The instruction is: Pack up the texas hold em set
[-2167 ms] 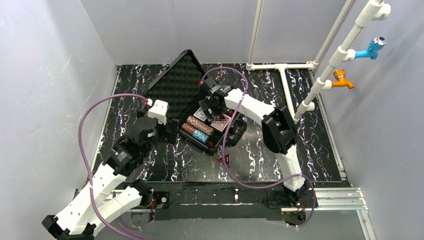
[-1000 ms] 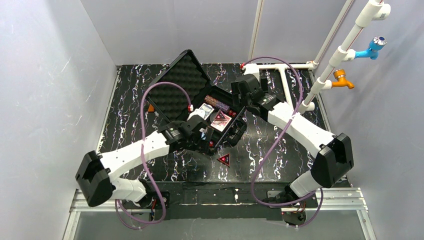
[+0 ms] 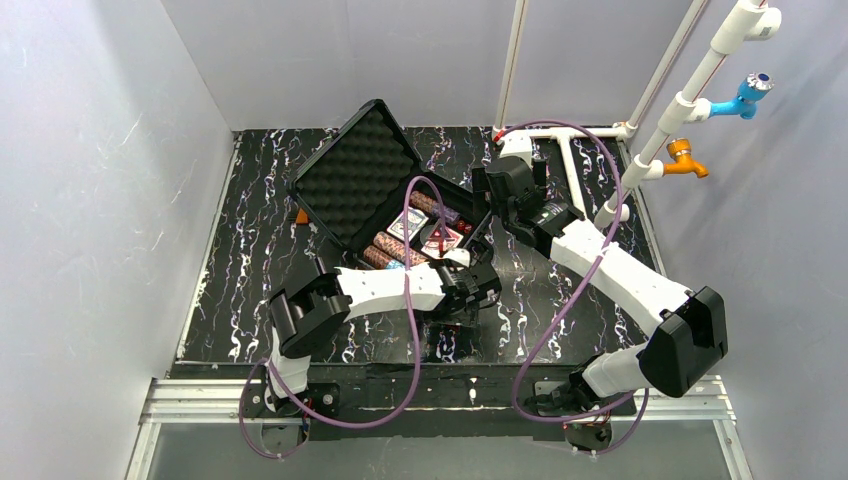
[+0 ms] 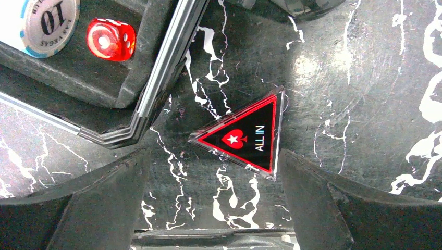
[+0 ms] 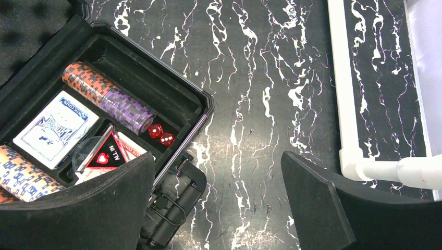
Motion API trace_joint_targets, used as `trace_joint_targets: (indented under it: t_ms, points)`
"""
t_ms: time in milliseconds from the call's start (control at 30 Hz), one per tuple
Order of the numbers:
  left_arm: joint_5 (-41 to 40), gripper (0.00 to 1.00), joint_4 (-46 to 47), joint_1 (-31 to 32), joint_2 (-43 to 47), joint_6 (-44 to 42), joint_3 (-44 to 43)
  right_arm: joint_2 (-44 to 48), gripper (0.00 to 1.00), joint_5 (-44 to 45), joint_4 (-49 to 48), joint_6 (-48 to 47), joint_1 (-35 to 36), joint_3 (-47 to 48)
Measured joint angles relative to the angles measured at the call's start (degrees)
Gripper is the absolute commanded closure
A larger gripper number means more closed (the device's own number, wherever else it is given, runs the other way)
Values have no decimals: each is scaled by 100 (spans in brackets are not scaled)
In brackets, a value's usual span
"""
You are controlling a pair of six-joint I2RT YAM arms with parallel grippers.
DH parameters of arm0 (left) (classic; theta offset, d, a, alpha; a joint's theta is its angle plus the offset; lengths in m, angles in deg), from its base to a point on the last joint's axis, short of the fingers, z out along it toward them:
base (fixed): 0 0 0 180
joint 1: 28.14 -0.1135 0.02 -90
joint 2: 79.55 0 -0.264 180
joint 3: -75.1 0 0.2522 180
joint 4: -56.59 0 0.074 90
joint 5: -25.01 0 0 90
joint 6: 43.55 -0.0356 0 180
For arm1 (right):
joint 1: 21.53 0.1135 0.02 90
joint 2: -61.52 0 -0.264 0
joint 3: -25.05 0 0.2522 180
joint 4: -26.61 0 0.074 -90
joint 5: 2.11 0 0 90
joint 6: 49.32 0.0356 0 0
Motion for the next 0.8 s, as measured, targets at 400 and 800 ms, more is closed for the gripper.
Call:
trace_joint_targets:
  t_ms: [400,800]
  points:
    - [120,19,-20,4,-181,46,-83,0,2,-9,-42,-2,0,0]
    - [262,25,131,11,-227,42,-83,0,2,-111,-81,-2,0,-4]
